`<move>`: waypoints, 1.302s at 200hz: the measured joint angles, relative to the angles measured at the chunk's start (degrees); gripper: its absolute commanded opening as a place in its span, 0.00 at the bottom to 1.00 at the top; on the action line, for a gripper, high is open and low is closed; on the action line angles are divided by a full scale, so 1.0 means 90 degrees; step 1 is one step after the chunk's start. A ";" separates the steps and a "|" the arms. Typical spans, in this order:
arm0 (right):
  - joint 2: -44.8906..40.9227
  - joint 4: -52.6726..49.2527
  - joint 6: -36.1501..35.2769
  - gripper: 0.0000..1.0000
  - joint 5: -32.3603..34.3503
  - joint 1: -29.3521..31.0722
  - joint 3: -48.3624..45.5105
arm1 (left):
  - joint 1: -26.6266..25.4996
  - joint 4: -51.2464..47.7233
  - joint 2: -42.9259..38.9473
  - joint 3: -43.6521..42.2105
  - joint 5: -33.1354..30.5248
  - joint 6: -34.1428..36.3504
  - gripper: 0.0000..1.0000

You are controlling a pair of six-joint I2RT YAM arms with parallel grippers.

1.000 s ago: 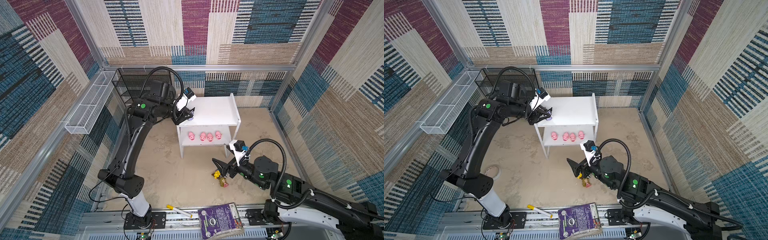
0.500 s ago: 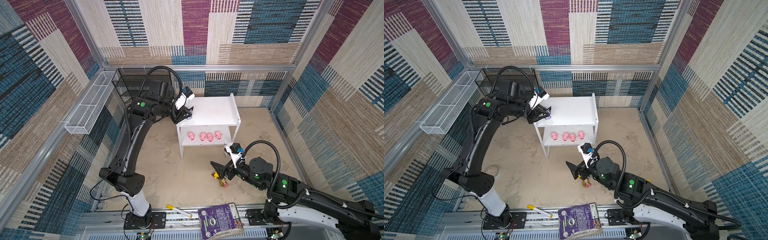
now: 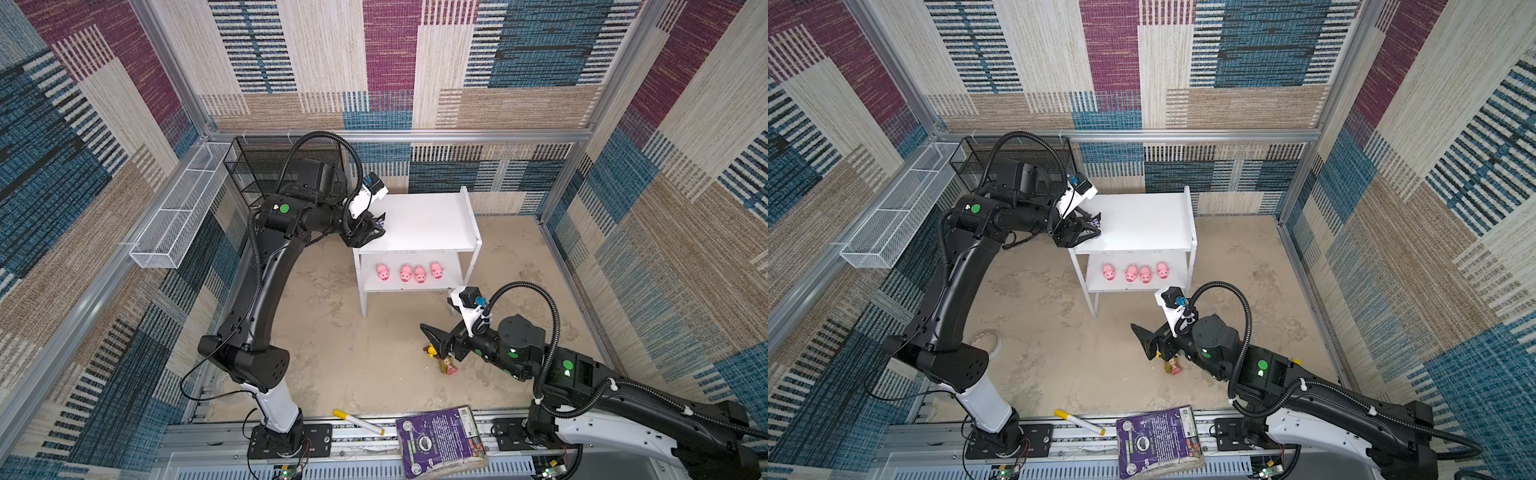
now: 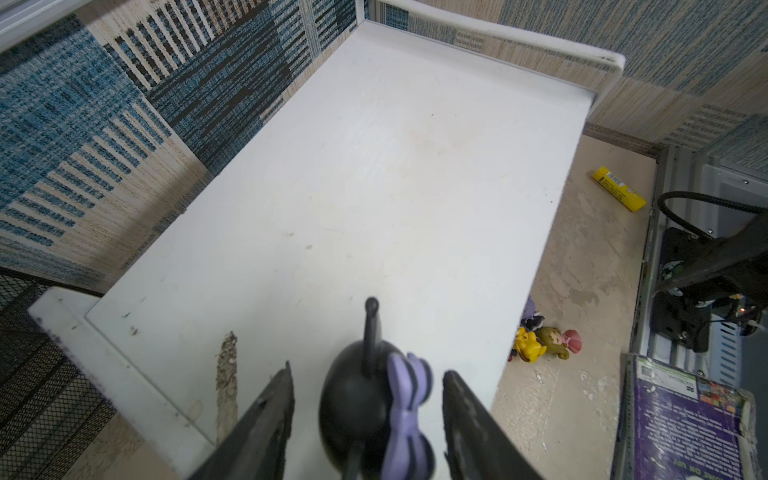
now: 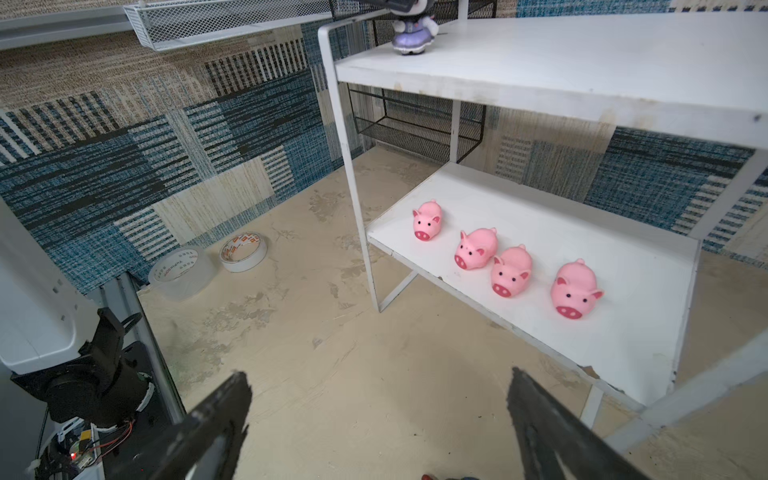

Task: Place and organize the plastic toys onto the shelf
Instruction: 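Lower Kuromi onto the top shelf with the left gripper while the right gripper approaches figurines, then withdraw the left gripper from the shelf while the right gripper grasps the Pikachu figurine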

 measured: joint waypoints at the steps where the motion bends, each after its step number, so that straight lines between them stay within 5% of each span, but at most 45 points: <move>1: 0.0000 0.0000 0.0000 0.97 0.0000 0.0000 0.0000 | 0.0000 0.0000 0.0000 0.0000 0.0000 0.0000 0.60; 121: 0.0175 -0.0175 0.0364 0.97 -0.0027 0.0000 -0.0100 | 0.0010 0.0000 -0.0627 -0.0185 -0.0357 -0.0034 0.88; 196: 0.0267 -0.0610 0.1229 0.97 -0.0231 0.0000 -0.0493 | -0.0262 0.1010 -0.3514 -0.3475 -0.0398 -0.1083 0.98; 260: 0.1076 -0.1032 0.2382 0.97 -0.0158 0.0000 -0.0852 | -0.1280 0.1365 -0.5362 -0.5967 -0.0075 -0.1989 0.98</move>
